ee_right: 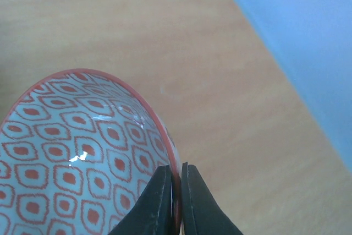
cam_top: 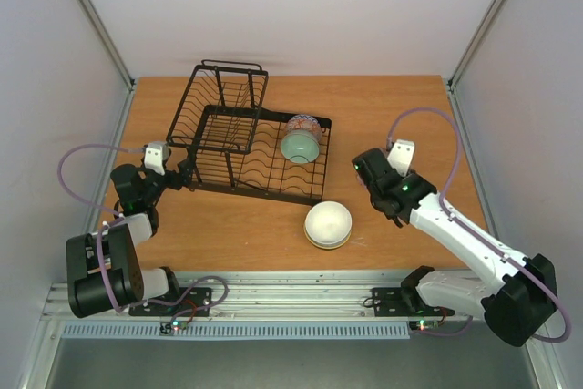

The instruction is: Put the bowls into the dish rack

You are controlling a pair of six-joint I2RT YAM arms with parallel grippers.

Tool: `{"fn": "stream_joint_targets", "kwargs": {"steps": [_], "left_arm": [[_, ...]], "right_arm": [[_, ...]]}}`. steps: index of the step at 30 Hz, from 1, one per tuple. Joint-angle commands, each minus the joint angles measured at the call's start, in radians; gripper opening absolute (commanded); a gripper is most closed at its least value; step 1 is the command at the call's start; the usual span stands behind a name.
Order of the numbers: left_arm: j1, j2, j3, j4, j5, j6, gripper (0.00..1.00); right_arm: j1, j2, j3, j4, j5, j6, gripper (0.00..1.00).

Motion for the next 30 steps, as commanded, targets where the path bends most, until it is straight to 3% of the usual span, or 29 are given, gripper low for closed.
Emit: {"fn": "stream_joint_targets", "kwargs": {"steps": [1,6,12,17,20,21,30], "left_arm": [[-0.009,0.01,0.026,0.029,0.029,0.023,0.87],[-0.009,0.018,0.03,0.029,0.03,0.023,0.87],[-0.008,0.02,0.032,0.031,0.031,0.02,0.87],[-0.009,0.01,0.029,0.03,0.03,0.02,0.87],[-0.009,0.009,0.027,0.03,0.03,0.02,0.87],[-0.009,0.007,0.027,0.03,0.031,0.02,0.87],[-0.009,-0.004,0.024,0.028,0.03,0.022,0.87]], "right_arm": [[0.005,0.024,0.074,0.178,0.104,-0.337,0.01],[0.115,0.059,0.067,0.503,0.129,-0.717,0.01],[0.274,0.163,-0.013,1.053,0.209,-1.263,0.01],[0.366,0.31,-0.101,1.621,0.216,-1.747,0.01],[0.404,0.486,-0.114,2.079,0.227,-2.117,0.01],[0.412,0.538,-0.108,2.15,0.228,-2.204,0.01],[0.454,0.67,-0.073,2.159,0.201,-2.232,0.01]]}}
